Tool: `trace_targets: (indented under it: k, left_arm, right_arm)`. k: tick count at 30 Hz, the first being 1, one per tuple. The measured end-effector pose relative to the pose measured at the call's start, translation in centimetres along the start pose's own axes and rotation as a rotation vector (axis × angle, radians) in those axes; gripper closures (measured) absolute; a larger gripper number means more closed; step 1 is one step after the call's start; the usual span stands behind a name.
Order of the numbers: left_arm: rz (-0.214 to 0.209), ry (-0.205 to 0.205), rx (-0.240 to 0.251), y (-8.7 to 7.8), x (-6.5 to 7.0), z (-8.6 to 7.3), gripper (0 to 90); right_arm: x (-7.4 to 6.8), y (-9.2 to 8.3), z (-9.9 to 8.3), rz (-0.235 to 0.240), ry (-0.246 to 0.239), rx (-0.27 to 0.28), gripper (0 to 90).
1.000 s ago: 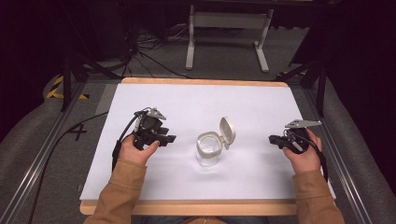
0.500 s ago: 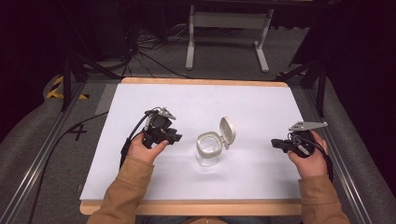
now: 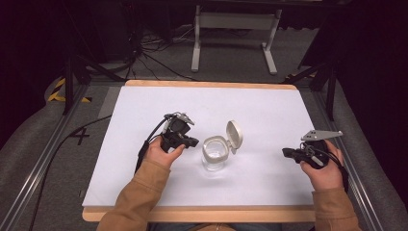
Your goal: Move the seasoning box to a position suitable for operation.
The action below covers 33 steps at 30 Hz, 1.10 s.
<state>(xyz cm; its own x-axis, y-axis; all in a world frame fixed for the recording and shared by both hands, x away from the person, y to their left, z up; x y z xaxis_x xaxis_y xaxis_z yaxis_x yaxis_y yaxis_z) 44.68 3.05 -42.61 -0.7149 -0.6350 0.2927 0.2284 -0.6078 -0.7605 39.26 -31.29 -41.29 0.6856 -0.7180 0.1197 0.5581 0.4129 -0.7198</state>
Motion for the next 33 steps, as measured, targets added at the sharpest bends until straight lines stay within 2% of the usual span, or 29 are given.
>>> trace_targets:
  k: [4, 6, 12, 18, 25, 33]
  left_arm:
    - [0.023, 0.014, -0.011, 0.7, 0.2, 0.3, 89.6]
    - [0.022, 0.021, -0.012, 1.0, 0.1, 0.4, 89.6]
    - [0.004, 0.029, -0.030, 1.9, 0.2, 0.4, 89.7]
    - [-0.003, 0.047, -0.049, 1.9, 0.4, 0.3, 89.8]
    - [-0.004, 0.038, -0.054, 2.0, 0.5, 0.2, 89.5]
    - [-0.009, 0.048, -0.069, 1.9, 0.7, -0.2, 89.5]
  right_arm:
    - [-0.2, -0.5, -0.1, 0.004, -0.005, 0.012, 89.6]
    - [-0.1, -0.8, -0.2, 0.000, -0.020, 0.022, 89.6]
    - [0.1, -1.4, -0.6, -0.004, -0.017, 0.027, 89.6]
    - [0.0, -1.4, -0.6, -0.001, -0.020, 0.029, 89.5]
    - [-0.1, -1.4, -0.5, 0.006, -0.023, 0.035, 89.5]
    - [-0.2, -1.2, 0.0, 0.021, -0.025, 0.049, 89.4]
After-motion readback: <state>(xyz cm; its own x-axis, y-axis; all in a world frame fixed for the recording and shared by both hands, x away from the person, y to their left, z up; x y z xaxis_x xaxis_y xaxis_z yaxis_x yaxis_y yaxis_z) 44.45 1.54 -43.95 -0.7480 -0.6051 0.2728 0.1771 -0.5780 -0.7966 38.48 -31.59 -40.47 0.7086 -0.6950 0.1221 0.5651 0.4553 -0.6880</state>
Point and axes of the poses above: each handheld gripper's, and its own axes: y roughly forward along the jaws, z roughly out of its top, x roughly to its right, the point moved 7 cm from there along y, roughly forward along the jaws, and after that the axes turned 11 degrees about -y, right-handed, at the moved point
